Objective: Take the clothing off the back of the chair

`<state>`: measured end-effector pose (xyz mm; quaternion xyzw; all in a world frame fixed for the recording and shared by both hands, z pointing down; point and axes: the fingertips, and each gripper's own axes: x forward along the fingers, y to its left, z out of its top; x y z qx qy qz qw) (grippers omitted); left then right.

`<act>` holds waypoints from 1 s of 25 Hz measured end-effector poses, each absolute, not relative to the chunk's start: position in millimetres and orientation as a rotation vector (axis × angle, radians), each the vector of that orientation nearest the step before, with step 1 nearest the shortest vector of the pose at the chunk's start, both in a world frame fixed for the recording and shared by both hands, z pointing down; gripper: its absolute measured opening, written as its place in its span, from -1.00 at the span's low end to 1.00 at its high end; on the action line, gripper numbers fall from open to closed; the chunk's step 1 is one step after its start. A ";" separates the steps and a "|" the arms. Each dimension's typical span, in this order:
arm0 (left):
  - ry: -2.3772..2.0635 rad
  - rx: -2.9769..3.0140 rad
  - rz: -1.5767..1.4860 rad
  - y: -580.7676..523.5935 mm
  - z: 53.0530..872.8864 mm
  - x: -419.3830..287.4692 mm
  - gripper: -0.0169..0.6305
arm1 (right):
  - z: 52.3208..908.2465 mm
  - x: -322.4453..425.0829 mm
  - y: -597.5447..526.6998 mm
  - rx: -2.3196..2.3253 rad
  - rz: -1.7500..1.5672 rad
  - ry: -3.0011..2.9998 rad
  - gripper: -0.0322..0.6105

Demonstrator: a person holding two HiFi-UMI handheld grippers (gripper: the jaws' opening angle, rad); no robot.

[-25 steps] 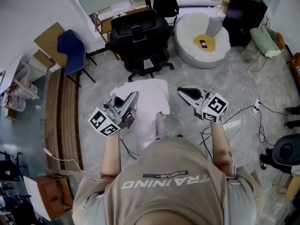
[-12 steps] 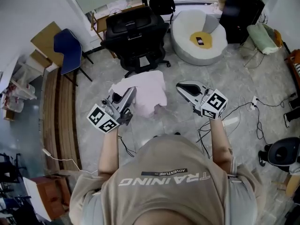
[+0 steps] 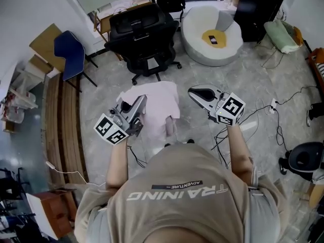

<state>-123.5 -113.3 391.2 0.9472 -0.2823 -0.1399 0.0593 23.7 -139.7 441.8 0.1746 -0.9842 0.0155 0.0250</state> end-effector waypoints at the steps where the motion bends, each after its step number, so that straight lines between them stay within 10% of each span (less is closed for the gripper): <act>1: -0.859 2.869 -0.423 -113.7 390.7 -124.9 -0.81 | 441.1 22.5 -140.7 0.536 0.046 -3.042 -0.78; 25: -0.942 2.882 -0.399 -114.0 390.5 -139.7 -0.82 | 443.8 3.5 -145.8 0.465 0.065 -3.046 -0.78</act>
